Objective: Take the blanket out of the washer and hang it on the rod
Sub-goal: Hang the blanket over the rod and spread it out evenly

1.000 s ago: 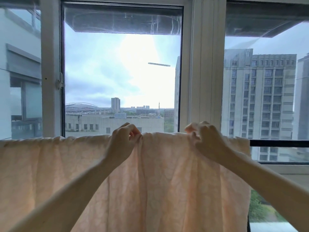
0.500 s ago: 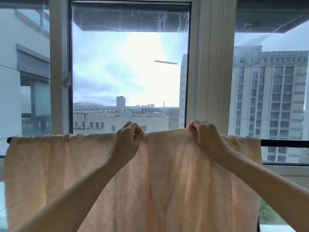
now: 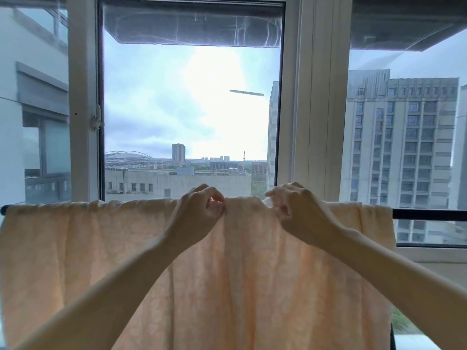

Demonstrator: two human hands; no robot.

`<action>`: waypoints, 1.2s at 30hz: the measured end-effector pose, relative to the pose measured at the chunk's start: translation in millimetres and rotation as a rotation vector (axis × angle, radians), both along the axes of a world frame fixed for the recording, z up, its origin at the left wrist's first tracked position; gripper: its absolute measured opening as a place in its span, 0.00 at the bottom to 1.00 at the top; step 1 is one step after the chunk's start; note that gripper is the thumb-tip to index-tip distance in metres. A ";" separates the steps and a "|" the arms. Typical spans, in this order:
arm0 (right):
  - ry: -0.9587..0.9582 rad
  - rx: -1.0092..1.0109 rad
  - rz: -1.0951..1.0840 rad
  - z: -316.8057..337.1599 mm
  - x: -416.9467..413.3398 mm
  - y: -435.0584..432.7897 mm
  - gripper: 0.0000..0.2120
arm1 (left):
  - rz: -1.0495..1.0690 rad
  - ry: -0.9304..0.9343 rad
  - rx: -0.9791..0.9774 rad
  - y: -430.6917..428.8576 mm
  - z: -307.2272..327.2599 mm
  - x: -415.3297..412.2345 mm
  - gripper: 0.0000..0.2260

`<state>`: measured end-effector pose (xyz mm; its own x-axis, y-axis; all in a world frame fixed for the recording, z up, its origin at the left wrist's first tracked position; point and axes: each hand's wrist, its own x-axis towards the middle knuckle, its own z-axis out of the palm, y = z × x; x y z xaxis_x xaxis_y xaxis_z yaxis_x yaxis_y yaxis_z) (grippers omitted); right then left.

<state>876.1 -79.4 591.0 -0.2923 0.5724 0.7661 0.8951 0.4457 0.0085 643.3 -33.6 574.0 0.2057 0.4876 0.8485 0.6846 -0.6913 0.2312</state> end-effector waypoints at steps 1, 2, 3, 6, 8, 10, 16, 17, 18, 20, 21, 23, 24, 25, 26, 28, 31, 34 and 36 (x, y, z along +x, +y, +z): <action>-0.019 -0.017 0.032 -1.4 -11.1 1.8 0.17 | -0.002 0.003 0.003 -0.3 -0.4 0.0 0.03; -0.034 -0.029 0.056 -3.0 -21.1 4.3 0.20 | -0.002 0.008 0.015 -0.3 -0.9 -0.1 0.04; -0.051 -0.035 0.071 -4.7 -29.9 8.4 0.23 | 0.001 0.018 0.033 0.0 -1.2 -0.4 0.05; -0.069 -0.039 0.127 -6.4 -45.1 22.6 0.23 | 0.010 0.029 0.067 1.1 -2.0 -2.5 0.05; -0.042 -0.043 0.172 -4.7 -45.0 28.5 0.19 | 0.012 0.030 0.072 1.2 -1.4 -4.7 0.04; -0.033 -0.046 0.172 -2.2 -38.5 29.7 0.17 | 0.019 0.023 0.065 0.8 -0.7 -7.0 0.04; 0.074 0.010 0.159 6.8 -11.1 29.1 0.07 | 0.049 -0.045 0.039 1.7 -2.3 -13.7 0.07; 0.100 0.031 0.133 6.9 -5.9 28.6 0.08 | 0.056 -0.053 0.040 2.7 -3.2 -15.2 0.07; 0.123 0.045 0.105 6.0 0.5 29.2 0.09 | 0.060 -0.059 0.042 3.5 -4.1 -16.6 0.08; 0.135 0.080 0.023 4.3 13.0 27.3 0.10 | 0.064 -0.062 0.046 4.0 -4.3 -17.3 0.08; 0.124 0.095 -0.016 4.8 18.9 25.0 0.11 | 0.065 -0.063 0.049 4.1 -3.4 -16.7 0.08; 0.103 0.095 -0.073 6.1 29.3 19.1 0.12 | 0.056 -0.066 0.048 3.5 -0.8 -13.3 0.07; 0.093 0.092 -0.095 7.2 32.3 15.4 0.10 | 0.044 -0.066 0.040 2.6 0.2 -11.0 0.06; 0.074 0.087 -0.108 7.8 34.2 11.8 0.07 | 0.025 -0.058 0.030 1.4 0.6 -8.2 0.05; 0.036 0.085 -0.100 8.0 34.2 7.8 0.03 | 0.006 -0.038 0.024 0.1 0.4 -5.6 0.04; -0.071 0.071 -0.068 6.9 30.0 3.9 0.17 | -0.002 0.020 0.019 -2.7 -1.1 -0.1 0.04; -0.230 0.022 -0.112 5.6 14.6 -0.3 0.20 | 0.015 0.032 0.031 -3.3 -2.0 2.4 0.05; -0.192 0.042 -0.092 2.4 -4.9 4.3 0.13 | 0.018 0.030 0.065 -0.7 -2.4 0.4 0.04; -0.185 0.062 -0.046 -1.4 -20.2 10.3 0.16 | 0.018 0.037 0.078 -0.1 -2.3 -0.4 0.03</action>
